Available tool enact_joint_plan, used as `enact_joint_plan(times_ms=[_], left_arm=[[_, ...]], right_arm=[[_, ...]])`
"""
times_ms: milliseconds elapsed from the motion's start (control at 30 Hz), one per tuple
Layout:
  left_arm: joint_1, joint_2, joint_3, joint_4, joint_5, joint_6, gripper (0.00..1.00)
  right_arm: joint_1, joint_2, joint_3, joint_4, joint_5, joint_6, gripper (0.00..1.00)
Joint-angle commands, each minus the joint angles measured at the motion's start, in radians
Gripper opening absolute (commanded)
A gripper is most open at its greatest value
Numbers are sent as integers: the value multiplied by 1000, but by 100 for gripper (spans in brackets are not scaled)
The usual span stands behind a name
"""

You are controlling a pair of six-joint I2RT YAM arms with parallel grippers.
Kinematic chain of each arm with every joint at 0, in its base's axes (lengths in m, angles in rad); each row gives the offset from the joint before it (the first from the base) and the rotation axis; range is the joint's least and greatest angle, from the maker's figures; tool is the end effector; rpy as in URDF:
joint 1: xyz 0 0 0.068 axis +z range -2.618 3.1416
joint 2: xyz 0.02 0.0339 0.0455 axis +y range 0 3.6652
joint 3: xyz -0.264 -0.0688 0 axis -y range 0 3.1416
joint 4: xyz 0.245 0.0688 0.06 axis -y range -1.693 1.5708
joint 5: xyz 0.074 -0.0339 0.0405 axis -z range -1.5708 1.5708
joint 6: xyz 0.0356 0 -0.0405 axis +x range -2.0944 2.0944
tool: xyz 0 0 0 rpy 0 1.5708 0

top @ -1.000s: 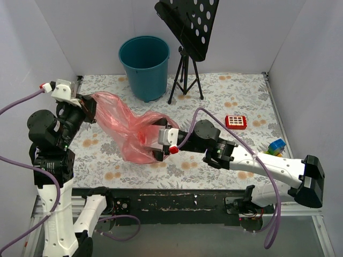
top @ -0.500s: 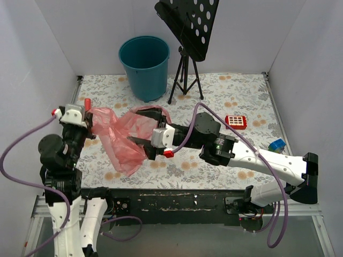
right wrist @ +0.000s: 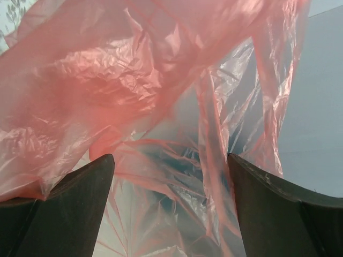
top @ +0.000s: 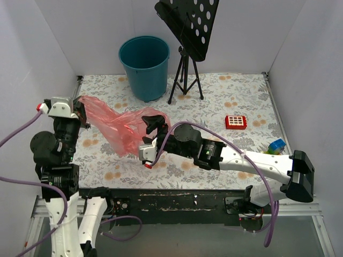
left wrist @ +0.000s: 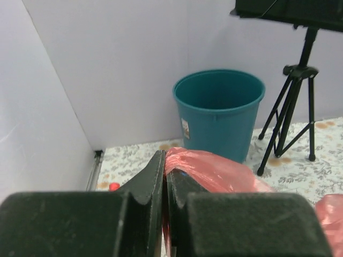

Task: Put the trash bags into the trash bin
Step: Unfold the trash bag at the center of the board.

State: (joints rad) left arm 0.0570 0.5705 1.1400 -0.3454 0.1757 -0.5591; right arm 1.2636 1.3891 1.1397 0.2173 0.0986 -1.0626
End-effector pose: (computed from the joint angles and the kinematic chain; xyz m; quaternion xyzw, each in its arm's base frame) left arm 0.0783 -0.0018 0.4629 -0.1230 0.6128 -0.2464 0.7407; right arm 0.1043 0.3172 0.3673 -0.6451 0.3160 0.0345 0.6949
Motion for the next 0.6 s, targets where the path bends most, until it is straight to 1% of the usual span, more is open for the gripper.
enact_joint_plan(times_ms=[0,33,67,100,133,167,200,233,300,333,367,400,433,467,500,533,567], left_arm=[[3,49,-46,14,-29,-24,0],[3,89,-49,19,-6,-42,0],[4,156,-11,25,-15,-74,0],[3,234,69,28,-66,-132,0],[3,337,170,28,-144,-178,0],[3,429,313,17,-162,-202,0],[3,530,448,10,-194,-206,0],[4,616,599,14,-180,-212,0],[3,721,816,73,-93,-217,0],[3,727,867,162,-31,-231,0],[4,706,866,236,49,-251,0],[3,654,809,338,127,-269,0],[3,593,700,435,242,-297,0],[3,509,578,515,400,-314,0],[3,438,420,540,585,-306,0],[4,361,235,478,827,-248,0],[3,294,121,295,964,-170,0]], right_arm=[[-68,-32,-41,25,12,-69,93],[-104,-1,-46,78,10,-101,93],[-136,45,-40,178,9,-161,93],[-173,92,-12,286,9,-206,93],[-206,164,76,363,18,-262,93],[-230,248,194,394,38,-287,93],[-254,319,356,415,59,-299,93],[-276,399,502,447,64,-336,93],[-280,543,857,493,37,-433,93],[-277,629,1003,499,1,-476,94],[-264,666,1158,501,-31,-522,94],[-251,674,1164,563,-57,-578,94],[-238,639,1079,674,-69,-626,96],[-224,577,883,783,-74,-663,97],[-216,468,606,888,-63,-681,98],[-205,353,328,936,-45,-660,98],[-199,205,-3,869,-36,-601,97]])
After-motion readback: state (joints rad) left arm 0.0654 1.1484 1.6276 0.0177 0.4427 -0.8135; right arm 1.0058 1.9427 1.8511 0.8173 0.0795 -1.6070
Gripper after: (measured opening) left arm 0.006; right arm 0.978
